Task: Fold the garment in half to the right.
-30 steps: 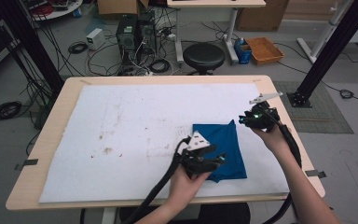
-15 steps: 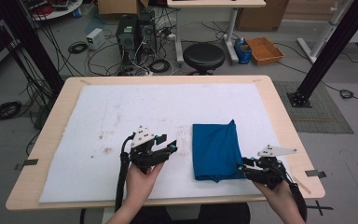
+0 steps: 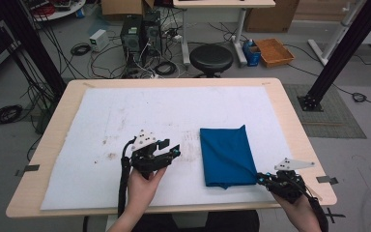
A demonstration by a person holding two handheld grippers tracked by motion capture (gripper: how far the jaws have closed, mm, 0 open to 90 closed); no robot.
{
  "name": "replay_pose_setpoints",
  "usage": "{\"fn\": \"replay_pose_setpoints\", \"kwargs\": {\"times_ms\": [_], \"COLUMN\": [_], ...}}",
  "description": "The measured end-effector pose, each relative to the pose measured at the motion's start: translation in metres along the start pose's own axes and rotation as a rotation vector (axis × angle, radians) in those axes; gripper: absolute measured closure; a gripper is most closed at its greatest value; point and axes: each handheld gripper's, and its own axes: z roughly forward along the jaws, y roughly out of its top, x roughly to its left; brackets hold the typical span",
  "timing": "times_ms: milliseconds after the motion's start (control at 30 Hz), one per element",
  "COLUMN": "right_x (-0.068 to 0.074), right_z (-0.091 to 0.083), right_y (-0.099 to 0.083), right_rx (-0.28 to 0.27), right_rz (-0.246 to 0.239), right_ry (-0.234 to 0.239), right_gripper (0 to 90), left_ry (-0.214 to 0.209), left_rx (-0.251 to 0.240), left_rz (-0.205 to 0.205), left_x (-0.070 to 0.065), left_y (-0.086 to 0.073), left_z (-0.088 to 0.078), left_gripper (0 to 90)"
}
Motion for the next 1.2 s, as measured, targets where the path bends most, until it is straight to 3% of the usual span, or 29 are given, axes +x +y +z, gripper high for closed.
{"fn": "replay_pose_setpoints", "kwargs": {"times_ms": [67, 133, 233, 300, 400, 567, 733, 800, 833, 900, 1133, 1200], "right_x": [-0.002, -0.006, -0.016, -0.026, -0.042, -0.059, -0.073, -0.076, -0.076, -0.078, -0.084, -0.086], "right_z": [0.002, 0.000, 0.000, 0.004, 0.017, 0.047, 0.080, 0.090, 0.094, 0.097, 0.095, 0.095], "right_y": [-0.001, 0.008, 0.031, 0.054, 0.090, 0.121, 0.123, 0.119, 0.118, 0.114, 0.107, 0.106], "right_rx": [0.010, -0.012, -0.051, -0.048, -0.055, -0.061, -0.055, -0.049, -0.027, -0.024, -0.027, -0.026], "right_rz": [0.005, 0.005, 0.012, 0.035, 0.078, 0.115, 0.149, 0.163, 0.152, 0.126, 0.114, 0.112], "right_ry": [0.008, 0.000, -0.032, -0.042, -0.045, -0.068, -0.075, -0.038, -0.048, -0.071, -0.110, -0.123], "right_gripper": [79.6, 75.3, 72.7, 71.9, 70.9, 70.4, 70.7, 77.1, 83.2, 90.0, 89.8, 86.1], "left_ry": [-0.003, -0.006, -0.005, -0.005, -0.004, 0.003, 0.001, 0.000, 0.000, -0.002, -0.004, -0.003], "left_rx": [0.006, 0.012, 0.015, 0.018, 0.021, 0.029, 0.032, 0.033, 0.033, 0.036, 0.045, 0.047], "left_rz": [0.000, 0.004, 0.003, 0.003, 0.000, -0.005, -0.005, -0.005, -0.004, -0.006, -0.006, -0.002], "left_x": [-0.001, -0.002, -0.001, -0.001, 0.000, 0.005, 0.007, 0.007, 0.006, 0.006, 0.005, 0.004], "left_y": [0.000, 0.000, 0.000, 0.000, -0.001, -0.003, -0.004, -0.004, -0.004, -0.005, -0.007, -0.007], "left_z": [0.001, 0.003, 0.004, 0.005, 0.005, 0.006, 0.005, 0.006, 0.006, 0.006, 0.009, 0.010], "left_gripper": [51.7, 51.7, 51.7, 51.7, 51.7, 51.7, 51.7, 51.7, 51.7, 51.7, 51.7, 51.7]}}
